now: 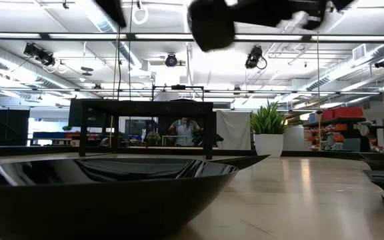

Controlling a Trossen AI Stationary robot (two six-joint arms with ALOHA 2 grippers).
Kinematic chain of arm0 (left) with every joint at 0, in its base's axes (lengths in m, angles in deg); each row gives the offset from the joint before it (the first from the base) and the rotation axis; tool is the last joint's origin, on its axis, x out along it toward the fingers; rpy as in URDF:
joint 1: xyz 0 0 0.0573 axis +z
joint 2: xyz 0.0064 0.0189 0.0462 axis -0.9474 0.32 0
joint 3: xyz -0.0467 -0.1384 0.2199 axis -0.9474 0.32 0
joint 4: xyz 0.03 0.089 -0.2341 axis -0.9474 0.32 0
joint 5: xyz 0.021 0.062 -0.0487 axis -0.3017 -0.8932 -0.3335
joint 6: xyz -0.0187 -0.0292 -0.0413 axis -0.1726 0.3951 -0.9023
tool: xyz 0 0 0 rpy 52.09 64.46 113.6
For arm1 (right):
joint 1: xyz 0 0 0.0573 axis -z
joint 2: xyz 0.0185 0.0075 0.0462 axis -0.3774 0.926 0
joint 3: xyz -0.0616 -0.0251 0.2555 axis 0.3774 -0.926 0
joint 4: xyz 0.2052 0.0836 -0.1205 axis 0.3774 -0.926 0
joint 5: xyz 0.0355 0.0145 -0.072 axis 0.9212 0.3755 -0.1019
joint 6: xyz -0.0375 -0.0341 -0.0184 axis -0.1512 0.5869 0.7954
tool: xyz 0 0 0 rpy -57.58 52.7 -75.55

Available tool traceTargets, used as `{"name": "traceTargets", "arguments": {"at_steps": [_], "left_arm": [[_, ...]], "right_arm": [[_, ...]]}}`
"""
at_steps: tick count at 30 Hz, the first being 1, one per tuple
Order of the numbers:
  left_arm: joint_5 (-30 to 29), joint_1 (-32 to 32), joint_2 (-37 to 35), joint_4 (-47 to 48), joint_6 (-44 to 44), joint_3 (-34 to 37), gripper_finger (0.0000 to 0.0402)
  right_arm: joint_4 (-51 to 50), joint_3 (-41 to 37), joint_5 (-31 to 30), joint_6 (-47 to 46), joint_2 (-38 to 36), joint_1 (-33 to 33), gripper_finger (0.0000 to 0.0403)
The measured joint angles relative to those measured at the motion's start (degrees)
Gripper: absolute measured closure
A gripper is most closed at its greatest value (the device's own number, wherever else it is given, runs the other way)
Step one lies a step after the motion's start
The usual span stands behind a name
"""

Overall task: Pick & Place Mini shaped plates
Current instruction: Stack the black leaf-shaped plate on top of the leaf-shaped plate on the shelf

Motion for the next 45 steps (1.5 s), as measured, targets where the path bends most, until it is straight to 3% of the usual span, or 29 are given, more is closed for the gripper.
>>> {"name": "traceTargets", "arguments": {"at_steps": [8, 13, 20, 28, 38, 45], "left_arm": [[-1.79, -1.21, -12.65, -32.04, -6.18, 31.14, 0.0272], [-1.79, 0.56, -16.61, -48.54, -6.12, 42.77, 0.0284], [-1.32, 2.59, -17.26, -51.19, -6.36, 44.85, 0.0287], [-1.09, 3.85, -17.19, -53.88, -6.16, 44.41, 0.0287], [-1.03, 4.1, -17.19, -54.09, -6.1, 44.42, 0.0287], [-1.03, 4.09, -17.19, -54.28, -6.12, 44.42, 0.0287]], "right_arm": [[-14.14, 19.22, -0.81, 23.05, 9.63, 16.81, 0.0403], [-20.18, 30.52, -0.74, 35.65, 20.39, 27.89, 0.0403], [-23.85, 38.73, 2.14, 39.61, 30.7, 35.32, 0.0398], [-24.27, 38.97, 3.12, 37.36, 31.17, 39.27, 0.0374], [-24.38, 38.93, 4.6, 36.99, 31.17, 39.68, 0.0368], [-23.23, 38.93, 5.14, 34.37, 31.18, 39.69, 0.0299]]}}
